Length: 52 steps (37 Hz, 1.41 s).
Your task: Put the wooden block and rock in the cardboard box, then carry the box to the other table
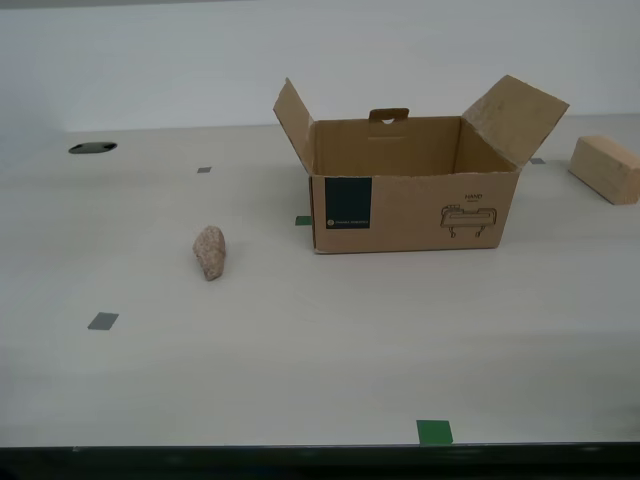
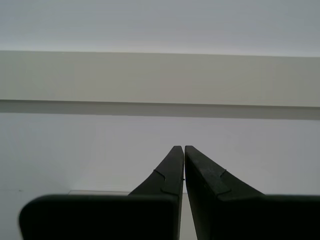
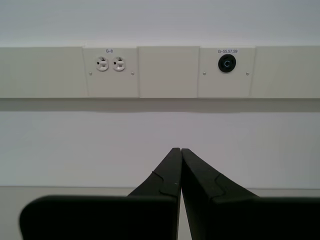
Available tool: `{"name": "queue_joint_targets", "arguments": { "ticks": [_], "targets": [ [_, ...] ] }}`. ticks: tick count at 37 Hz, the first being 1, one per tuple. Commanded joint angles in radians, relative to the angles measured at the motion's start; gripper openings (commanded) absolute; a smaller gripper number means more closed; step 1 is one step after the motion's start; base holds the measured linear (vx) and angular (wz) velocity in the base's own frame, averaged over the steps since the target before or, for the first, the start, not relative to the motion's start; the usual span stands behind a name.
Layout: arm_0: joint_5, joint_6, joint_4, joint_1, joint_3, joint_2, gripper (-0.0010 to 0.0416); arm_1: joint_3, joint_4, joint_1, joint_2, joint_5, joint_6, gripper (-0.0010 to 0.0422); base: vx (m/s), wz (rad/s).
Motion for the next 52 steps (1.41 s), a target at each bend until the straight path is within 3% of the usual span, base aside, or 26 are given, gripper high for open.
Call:
{"name": "queue_joint_targets", "arguments": {
  "ticks": [1,43,52],
  "targets": [
    [0.000,0.000,0.005,0.001,0.001,0.000,0.0000,0.000,0.003,0.000,0.000,0.004,0.002,0.0000,0.000,0.000],
    [0.000,0.000,0.005,0.001,0.001,0.000,0.0000,0.000,0.003,0.000,0.000,0.003,0.002,0.0000,0.000,0.000],
    [0.000,0.000,0.005,0.001,0.001,0.000,0.0000,0.020,0.013,0.000,0.000,0.004,-0.021,0.0000,0.000,0.000]
  ]
}}
